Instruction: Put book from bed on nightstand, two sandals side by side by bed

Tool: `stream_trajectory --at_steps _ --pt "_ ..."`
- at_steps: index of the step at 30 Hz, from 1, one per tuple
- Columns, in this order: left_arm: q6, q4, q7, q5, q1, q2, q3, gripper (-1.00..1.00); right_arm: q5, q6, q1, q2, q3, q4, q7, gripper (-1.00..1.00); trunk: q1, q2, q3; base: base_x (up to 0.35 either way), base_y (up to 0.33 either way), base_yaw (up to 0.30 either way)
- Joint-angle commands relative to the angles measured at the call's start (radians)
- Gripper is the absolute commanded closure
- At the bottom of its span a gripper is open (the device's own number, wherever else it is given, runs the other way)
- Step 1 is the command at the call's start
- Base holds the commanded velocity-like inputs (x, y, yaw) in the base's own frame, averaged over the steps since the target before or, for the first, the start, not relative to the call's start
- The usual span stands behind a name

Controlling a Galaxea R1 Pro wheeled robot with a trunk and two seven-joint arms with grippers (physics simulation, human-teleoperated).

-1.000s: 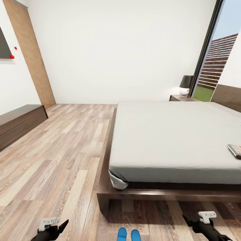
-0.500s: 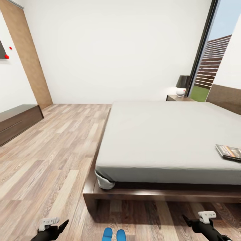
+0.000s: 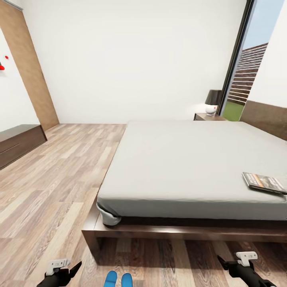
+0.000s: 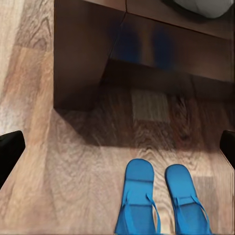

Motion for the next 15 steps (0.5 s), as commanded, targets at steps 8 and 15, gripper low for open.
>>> stream_trajectory --at_steps 8,15 --pt "-0.002 0.000 -0.006 -0.002 -0.001 0.000 0.004 -1.00 -0.010 -0.003 -0.001 0.000 0.008 0.001 0.003 -1.00 0.000 0.000 -0.001 0.000 -0.294 0.000" --pt "-0.002 0.000 -0.006 -0.002 -0.001 0.000 0.004 -1.00 -0.010 -0.003 -0.001 0.002 0.008 0.001 0.003 -1.00 0.000 0.000 -0.001 0.000 -0.294 0.000"
